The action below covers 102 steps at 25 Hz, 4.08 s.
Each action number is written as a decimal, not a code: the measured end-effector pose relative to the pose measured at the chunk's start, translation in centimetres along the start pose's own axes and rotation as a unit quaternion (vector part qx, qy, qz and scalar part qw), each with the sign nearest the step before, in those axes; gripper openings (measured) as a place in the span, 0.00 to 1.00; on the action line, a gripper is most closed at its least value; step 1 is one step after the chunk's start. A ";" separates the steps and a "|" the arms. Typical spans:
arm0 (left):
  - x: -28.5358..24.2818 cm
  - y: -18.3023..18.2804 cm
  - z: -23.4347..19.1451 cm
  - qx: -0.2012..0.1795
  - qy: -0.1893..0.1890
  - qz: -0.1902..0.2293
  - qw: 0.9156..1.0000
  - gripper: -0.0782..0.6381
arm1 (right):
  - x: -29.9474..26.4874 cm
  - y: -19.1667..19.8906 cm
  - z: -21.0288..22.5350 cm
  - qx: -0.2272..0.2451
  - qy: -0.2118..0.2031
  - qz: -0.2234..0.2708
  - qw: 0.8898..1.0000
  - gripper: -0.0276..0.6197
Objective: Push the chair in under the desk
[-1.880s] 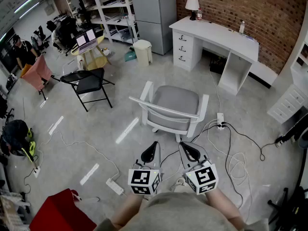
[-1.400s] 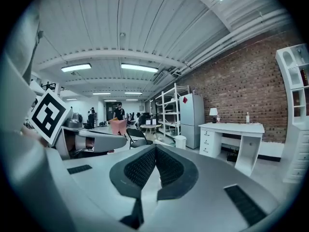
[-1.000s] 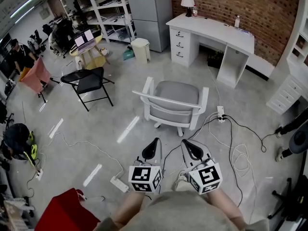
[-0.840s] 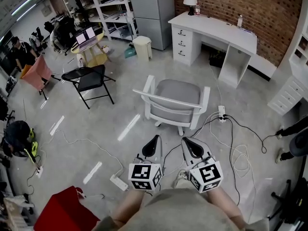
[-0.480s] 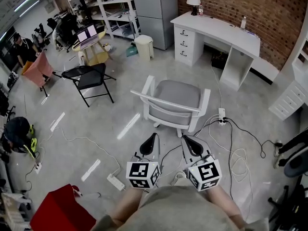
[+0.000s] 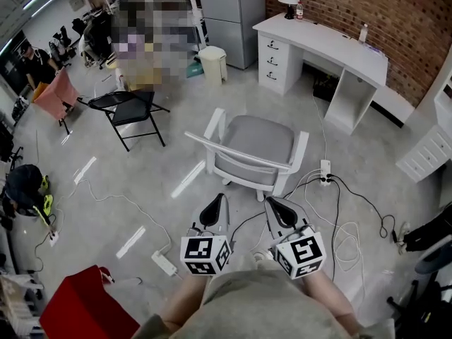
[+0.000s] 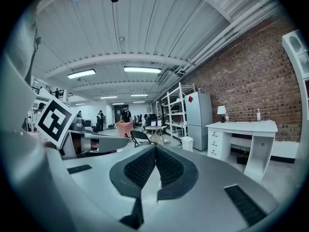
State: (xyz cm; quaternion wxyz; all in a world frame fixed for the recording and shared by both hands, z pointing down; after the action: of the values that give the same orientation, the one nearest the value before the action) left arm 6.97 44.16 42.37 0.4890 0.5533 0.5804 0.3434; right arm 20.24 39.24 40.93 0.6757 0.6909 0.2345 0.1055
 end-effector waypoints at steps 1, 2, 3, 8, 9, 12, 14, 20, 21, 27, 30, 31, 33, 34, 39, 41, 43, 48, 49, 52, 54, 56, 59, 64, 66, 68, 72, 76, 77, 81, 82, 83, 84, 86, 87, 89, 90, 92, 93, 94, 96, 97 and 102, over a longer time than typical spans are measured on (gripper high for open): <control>-0.1 0.0 -0.1 0.000 -0.003 -0.001 1.000 0.12 | -0.1 0.0 0.2 -0.001 -0.001 0.000 1.000 0.05; -0.1 -0.1 -0.2 -0.001 -0.007 -0.002 1.000 0.12 | -0.2 -0.1 0.4 -0.002 -0.002 0.000 1.000 0.05; -0.2 -0.1 -0.3 -0.001 -0.010 -0.004 1.000 0.12 | -0.3 -0.2 0.5 -0.002 -0.003 0.000 1.000 0.05; -0.7 -0.3 -0.4 -0.006 -0.017 -0.010 1.000 0.12 | -0.7 -0.3 1.1 -0.001 -0.008 -0.001 1.000 0.05; -0.9 -0.3 -0.3 -0.009 -0.016 -0.010 1.000 0.12 | -0.8 -0.1 1.3 -0.003 -0.007 -0.001 1.000 0.05; -1.6 -0.3 -0.2 -0.012 -0.013 -0.010 1.000 0.12 | -1.3 0.3 1.7 -0.005 -0.003 -0.003 1.000 0.05; -2.1 -0.4 -0.4 -0.015 -0.011 -0.009 1.000 0.12 | -1.8 0.3 1.8 -0.003 -0.004 -0.004 1.000 0.05; -4.3 -1.1 -2.0 -0.009 -0.007 -0.007 1.000 0.12 | -4.1 -0.2 2.4 0.011 -0.002 -0.005 1.000 0.05; -4.8 -1.2 -2.3 -0.009 -0.005 -0.008 1.000 0.12 | -4.7 -0.2 2.6 0.012 0.000 -0.005 1.000 0.05; -8.2 -1.7 -4.4 -0.014 0.011 -0.021 1.000 0.12 | -8.0 -0.5 3.8 0.026 0.018 -0.022 0.999 0.05; -10.0 -1.7 -5.5 -0.015 0.020 -0.035 0.999 0.12 | -9.6 -0.2 4.2 0.023 0.017 -0.031 0.999 0.05; -10.6 -1.8 -5.8 -0.015 0.022 -0.038 0.999 0.12 | -10.2 -0.2 4.5 0.022 0.018 -0.032 0.999 0.05; -11.8 -1.9 -6.3 -0.015 0.025 -0.042 0.999 0.12 | -11.2 -0.2 4.9 0.022 0.020 -0.036 0.999 0.05; -12.4 -1.9 -6.5 -0.015 0.026 -0.044 0.999 0.12 | -11.7 -0.1 5.1 0.022 0.018 -0.039 0.999 0.05; -14.9 -2.1 -7.2 -0.022 0.034 -0.057 0.998 0.12 | -13.7 0.4 6.1 0.018 0.016 -0.051 0.998 0.05; -15.9 -2.3 -7.4 -0.026 0.038 -0.061 0.997 0.12 | -14.5 0.6 6.6 0.017 0.013 -0.057 0.998 0.05; -16.7 -2.4 -7.7 -0.030 0.042 -0.068 0.996 0.12 | -15.3 0.7 7.0 0.017 0.013 -0.063 0.998 0.05; -18.8 -2.7 -8.5 -0.047 0.058 -0.087 0.993 0.12 | -17.3 0.9 7.9 0.018 0.010 -0.073 0.997 0.05; -19.3 -2.8 -8.8 -0.049 0.060 -0.091 0.993 0.12 | -17.7 0.8 8.0 0.015 0.009 -0.076 0.997 0.05; -20.4 -2.8 -9.5 -0.056 0.067 -0.104 0.991 0.12 | -18.7 1.2 8.4 0.011 0.007 -0.087 0.996 0.05; -21.1 -2.6 -10.0 -0.063 0.075 -0.114 0.989 0.12 | -19.4 1.5 8.7 0.012 0.007 -0.095 0.995 0.05; -21.7 -2.6 -10.6 -0.071 0.084 -0.122 0.986 0.12 | -20.2 1.5 8.9 0.014 0.010 -0.100 0.995 0.05; -22.7 -2.2 -11.3 -0.082 0.103 -0.144 0.981 0.12 | -21.2 1.7 9.0 0.013 0.011 -0.108 0.994 0.05; -24.0 -1.5 -12.3 -0.102 0.143 -0.182 0.968 0.12 | -22.8 2.2 8.9 0.012 0.013 -0.122 0.992 0.05; -24.4 -1.4 -12.7 -0.111 0.160 -0.193 0.962 0.13 | -23.4 2.3 9.0 0.011 0.016 -0.127 0.992 0.05; -24.8 -1.1 -12.9 -0.120 0.182 -0.210 0.953 0.13 | -23.9 2.5 9.0 0.009 0.019 -0.132 0.991 0.06; -25.1 -0.2 -13.3 -0.139 0.231 -0.245 0.931 0.17 | -24.5 3.0 9.0 0.009 0.017 -0.145 0.989 0.06; -25.1 0.4 -13.5 -0.168 0.281 -0.275 0.904 0.27 | -25.0 3.4 8.8 0.013 0.011 -0.163 0.986 0.06; -25.0 0.6 -13.4 -0.179 0.294 -0.284 0.895 0.30 | -25.0 3.6 8.8 0.015 0.009 -0.168 0.986 0.06; -25.0 2.5 -13.5 -0.239 0.330 -0.311 0.859 0.39 | -25.1 4.3 8.5 0.016 -0.009 -0.189 0.982 0.08; -25.0 2.8 -13.4 -0.253 0.338 -0.316 0.850 0.41 | -25.1 4.4 8.3 0.016 -0.018 -0.196 0.980 0.13; -24.9 2.9 -13.3 -0.266 0.346 -0.322 0.840 0.42 | -25.2 4.6 8.0 0.018 -0.028 -0.203 0.979 0.17; -24.9 3.1 -13.3 -0.277 0.355 -0.329 0.830 0.44 | -25.3 4.8 7.8 0.022 -0.038 -0.210 0.977 0.19; -24.9 3.4 -13.3 -0.300 0.371 -0.343 0.809 0.45 | -25.5 5.1 7.3 0.033 -0.060 -0.226 0.972 0.25; -24.9 3.7 -13.3 -0.314 0.379 -0.349 0.797 0.46 | -25.6 5.3 7.1 0.039 -0.070 -0.233 0.969 0.26; -24.8 4.3 -13.5 -0.344 0.393 -0.363 0.772 0.47 | -25.7 5.6 6.8 0.047 -0.086 -0.243 0.965 0.26; -24.8 4.7 -13.6 -0.357 0.400 -0.369 0.759 0.47 | -25.8 5.8 6.7 0.048 -0.093 -0.248 0.963 0.26; -24.7 5.2 -13.8 -0.379 0.411 -0.379 0.738 0.48 | -25.9 6.0 6.3 0.048 -0.106 -0.255 0.960 0.26; -24.7 5.5 -13.8 -0.388 0.415 -0.382 0.728 0.48 | -26.0 6.1 6.2 0.047 -0.111 -0.258 0.959 0.26; -24.7 5.7 -13.9 -0.398 0.419 -0.386 0.719 0.48 | -26.0 6.2 6.1 0.047 -0.115 -0.262 0.957 0.27; -24.8 6.0 -14.1 -0.414 0.427 -0.393 0.701 0.48 | -26.1 6.5 6.0 0.049 -0.123 -0.272 0.953 0.27; -24.8 6.2 -14.2 -0.420 0.430 -0.396 0.694 0.48 | -26.0 6.7 5.9 0.051 -0.128 -0.278 0.951 0.28; -24.5 6.6 -14.2 -0.432 0.449 -0.419 0.661 0.47 | -25.9 7.9 5.8 0.088 -0.154 -0.315 0.932 0.28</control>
State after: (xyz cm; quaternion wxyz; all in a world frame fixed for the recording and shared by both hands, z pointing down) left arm -6.65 23.26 57.26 0.4454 -0.2427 0.6867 0.5207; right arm 1.91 22.22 52.75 0.6384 0.6459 0.3417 -0.2420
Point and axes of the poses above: the fingertips, and each gripper's own axes: x backward along the fingers, z to its right, y out of its underside, the point moved 3 cm from there along x, backward along the fingers, and after that the axes turned 7 degrees about x, right-handed, at the moved point
